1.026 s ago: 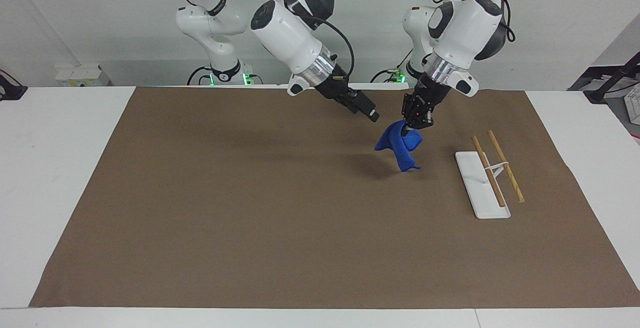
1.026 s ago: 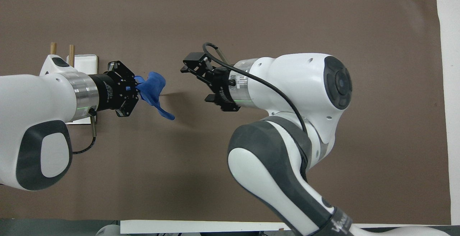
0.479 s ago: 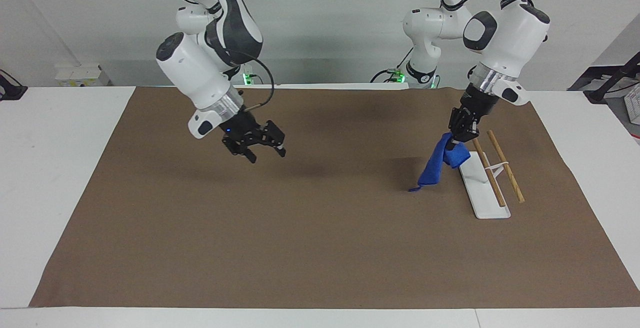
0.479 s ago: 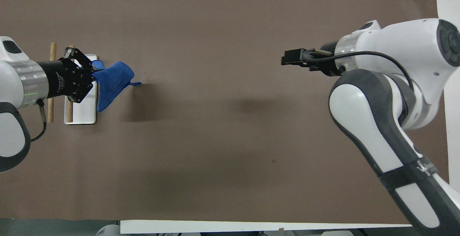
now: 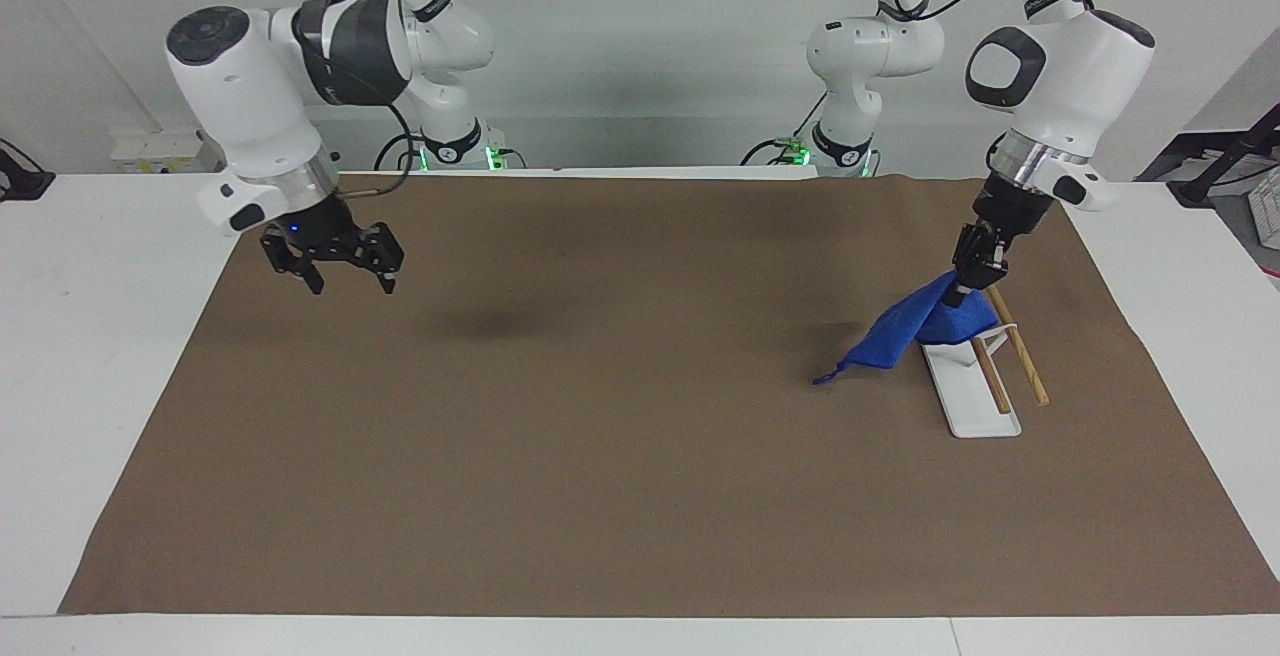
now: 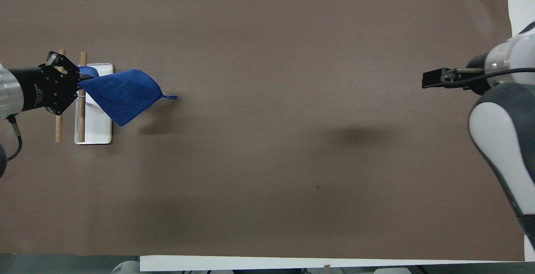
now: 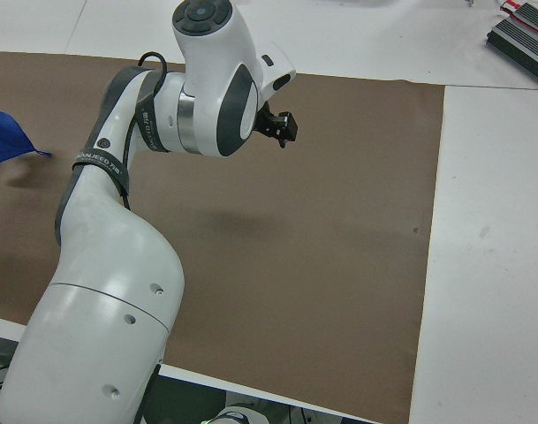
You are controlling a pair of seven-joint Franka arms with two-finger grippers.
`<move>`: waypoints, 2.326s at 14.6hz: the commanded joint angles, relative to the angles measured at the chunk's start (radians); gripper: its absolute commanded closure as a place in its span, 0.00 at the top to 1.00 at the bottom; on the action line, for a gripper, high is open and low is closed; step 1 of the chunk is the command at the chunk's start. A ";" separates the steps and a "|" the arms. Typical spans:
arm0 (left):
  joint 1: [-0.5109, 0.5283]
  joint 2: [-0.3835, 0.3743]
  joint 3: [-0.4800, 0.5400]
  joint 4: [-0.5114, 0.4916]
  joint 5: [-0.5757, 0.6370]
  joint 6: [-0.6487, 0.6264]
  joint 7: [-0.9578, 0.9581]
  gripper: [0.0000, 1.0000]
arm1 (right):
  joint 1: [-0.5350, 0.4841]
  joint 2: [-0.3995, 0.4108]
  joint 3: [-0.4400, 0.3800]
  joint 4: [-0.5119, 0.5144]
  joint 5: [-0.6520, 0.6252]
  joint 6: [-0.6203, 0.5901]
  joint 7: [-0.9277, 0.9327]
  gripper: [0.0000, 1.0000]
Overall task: Right arm passes towel to left arm to hang
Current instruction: 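Drape the towel over the wooden rods with the left gripper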
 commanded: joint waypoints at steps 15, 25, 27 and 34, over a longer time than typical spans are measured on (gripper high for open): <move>0.155 0.105 0.000 0.158 -0.004 0.094 0.249 0.02 | 0.026 -0.022 -0.082 0.100 -0.012 -0.301 -0.004 1.00; 0.215 0.093 0.000 0.087 -0.002 0.089 0.311 0.04 | 0.029 -0.031 -0.082 0.087 -0.007 -0.303 0.000 1.00; 0.215 0.079 0.000 0.060 -0.002 0.089 0.256 0.04 | 0.029 -0.031 -0.082 0.087 -0.007 -0.303 0.000 1.00; 0.255 0.048 0.000 -0.008 -0.002 0.089 0.311 0.06 | 0.029 -0.031 -0.082 0.087 -0.007 -0.303 0.000 1.00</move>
